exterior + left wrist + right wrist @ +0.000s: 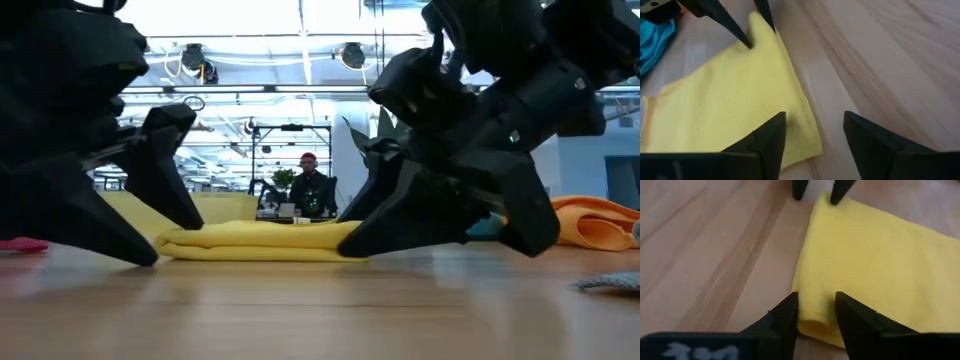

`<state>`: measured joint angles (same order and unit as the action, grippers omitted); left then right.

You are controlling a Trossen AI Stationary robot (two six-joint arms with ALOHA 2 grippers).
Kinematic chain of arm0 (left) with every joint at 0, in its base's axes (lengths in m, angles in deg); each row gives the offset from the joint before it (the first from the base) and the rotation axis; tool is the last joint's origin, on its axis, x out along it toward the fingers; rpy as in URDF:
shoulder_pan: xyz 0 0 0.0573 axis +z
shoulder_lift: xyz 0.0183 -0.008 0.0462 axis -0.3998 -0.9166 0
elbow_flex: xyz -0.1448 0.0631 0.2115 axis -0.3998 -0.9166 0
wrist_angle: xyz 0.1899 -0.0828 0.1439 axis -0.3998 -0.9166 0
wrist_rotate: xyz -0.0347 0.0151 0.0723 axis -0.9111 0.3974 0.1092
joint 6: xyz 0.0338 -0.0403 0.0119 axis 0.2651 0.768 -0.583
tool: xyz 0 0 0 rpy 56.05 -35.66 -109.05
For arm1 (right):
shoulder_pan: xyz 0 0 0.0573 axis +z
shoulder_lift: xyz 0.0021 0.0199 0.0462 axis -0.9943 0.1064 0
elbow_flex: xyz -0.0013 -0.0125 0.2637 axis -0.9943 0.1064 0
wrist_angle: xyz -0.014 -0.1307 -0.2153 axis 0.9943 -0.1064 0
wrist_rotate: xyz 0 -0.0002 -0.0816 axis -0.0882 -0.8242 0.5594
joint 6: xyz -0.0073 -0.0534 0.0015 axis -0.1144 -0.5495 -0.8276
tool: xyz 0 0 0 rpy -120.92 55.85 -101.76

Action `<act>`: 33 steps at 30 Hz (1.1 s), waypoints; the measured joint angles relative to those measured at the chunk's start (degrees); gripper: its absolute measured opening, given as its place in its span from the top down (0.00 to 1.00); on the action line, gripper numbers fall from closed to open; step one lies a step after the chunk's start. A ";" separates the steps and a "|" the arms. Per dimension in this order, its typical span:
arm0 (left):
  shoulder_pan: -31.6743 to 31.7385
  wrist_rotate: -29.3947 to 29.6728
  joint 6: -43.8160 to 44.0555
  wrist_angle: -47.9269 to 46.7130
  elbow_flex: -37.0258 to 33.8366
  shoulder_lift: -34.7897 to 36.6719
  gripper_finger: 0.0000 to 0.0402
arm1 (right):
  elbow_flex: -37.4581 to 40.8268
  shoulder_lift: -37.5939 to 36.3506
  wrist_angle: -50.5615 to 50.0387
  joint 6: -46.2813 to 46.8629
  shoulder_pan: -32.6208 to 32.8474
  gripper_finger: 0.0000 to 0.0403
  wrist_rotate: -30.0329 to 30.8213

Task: Fold microfiber towels
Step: Fold the yellow microfiber cloth

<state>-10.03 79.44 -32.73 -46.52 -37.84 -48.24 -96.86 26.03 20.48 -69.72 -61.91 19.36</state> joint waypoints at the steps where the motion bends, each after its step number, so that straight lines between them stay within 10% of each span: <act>1: 0.18 -0.27 0.00 0.05 0.00 -0.02 0.53 | -0.06 -0.03 -0.86 -0.58 0.00 0.73 0.01; 10: 0.95 -2.85 0.36 -0.39 -0.02 -0.16 0.81 | 0.11 -2.35 -4.08 -1.49 0.62 0.87 1.60; 17: 1.00 -2.68 0.57 0.45 -0.17 -0.27 0.98 | 0.10 -6.70 -3.68 -1.82 1.32 0.72 0.45; 25: 1.08 -2.24 0.48 1.65 -0.26 -0.33 0.94 | 0.10 -3.36 -3.09 -7.46 1.38 0.53 -1.24; 33: 0.99 -2.22 1.14 2.54 -0.28 -0.33 0.99 | -0.01 -0.88 -1.80 -13.11 1.22 0.62 1.55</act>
<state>-9.03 77.23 -31.59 -43.98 -38.12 -48.57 -96.87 25.15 18.68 -82.83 -60.69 20.91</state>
